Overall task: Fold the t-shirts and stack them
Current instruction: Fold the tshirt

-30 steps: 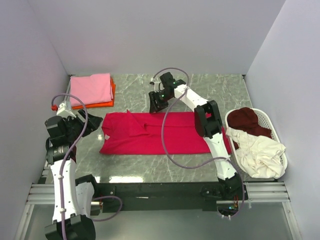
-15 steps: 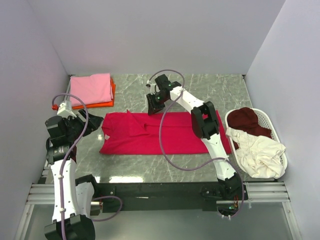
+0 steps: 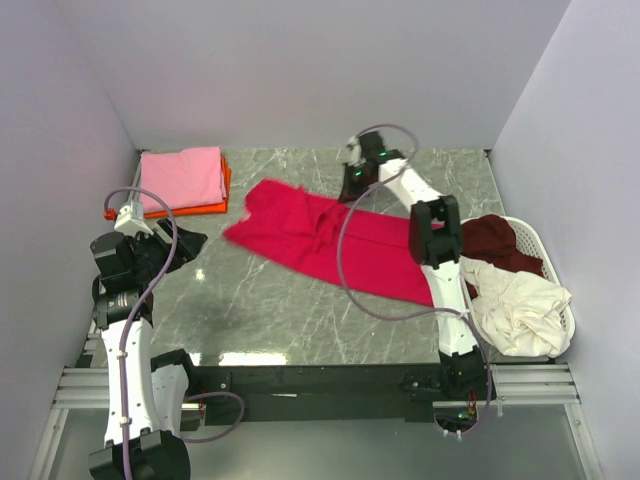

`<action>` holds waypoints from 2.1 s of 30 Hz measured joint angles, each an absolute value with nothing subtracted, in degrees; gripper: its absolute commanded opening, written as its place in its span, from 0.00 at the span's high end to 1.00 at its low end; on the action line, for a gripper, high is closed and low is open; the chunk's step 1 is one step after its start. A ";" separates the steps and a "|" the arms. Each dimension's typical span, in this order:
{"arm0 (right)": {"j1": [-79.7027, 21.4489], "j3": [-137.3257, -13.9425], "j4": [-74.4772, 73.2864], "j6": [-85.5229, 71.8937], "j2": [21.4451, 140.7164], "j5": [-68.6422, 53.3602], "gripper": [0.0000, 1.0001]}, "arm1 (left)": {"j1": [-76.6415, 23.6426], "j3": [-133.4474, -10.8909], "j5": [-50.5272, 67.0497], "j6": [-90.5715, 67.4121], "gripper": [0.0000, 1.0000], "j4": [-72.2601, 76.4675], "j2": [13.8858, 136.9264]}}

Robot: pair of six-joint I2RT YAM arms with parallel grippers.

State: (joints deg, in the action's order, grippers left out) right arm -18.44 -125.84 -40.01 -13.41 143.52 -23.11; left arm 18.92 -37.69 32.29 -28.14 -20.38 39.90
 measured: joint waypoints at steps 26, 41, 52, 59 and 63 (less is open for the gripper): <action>-32.34 -62.54 -35.66 35.68 96.97 -8.99 0.46 | 18.13 -37.50 33.39 -28.23 0.23 -19.59 39.97; -39.55 -53.32 -28.67 32.29 95.90 10.33 1.00 | 17.15 -37.43 33.36 -28.23 0.23 -19.53 38.54; -57.06 -73.17 -39.51 26.55 107.92 -4.47 0.76 | 17.15 -37.19 33.30 -28.23 0.23 -19.53 38.35; -60.58 -81.97 -43.81 26.46 110.76 -15.77 0.60 | 17.12 -37.19 33.21 -28.23 0.23 -19.53 38.52; -51.99 -82.30 -46.92 27.53 105.12 -21.39 0.59 | 17.12 -37.19 33.36 -28.23 0.23 -19.53 39.22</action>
State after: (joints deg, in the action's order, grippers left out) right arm -51.99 -82.30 -46.92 27.53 105.12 -21.39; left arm 17.12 -37.19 33.36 -28.23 -19.53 39.22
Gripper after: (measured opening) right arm 0.409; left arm 0.773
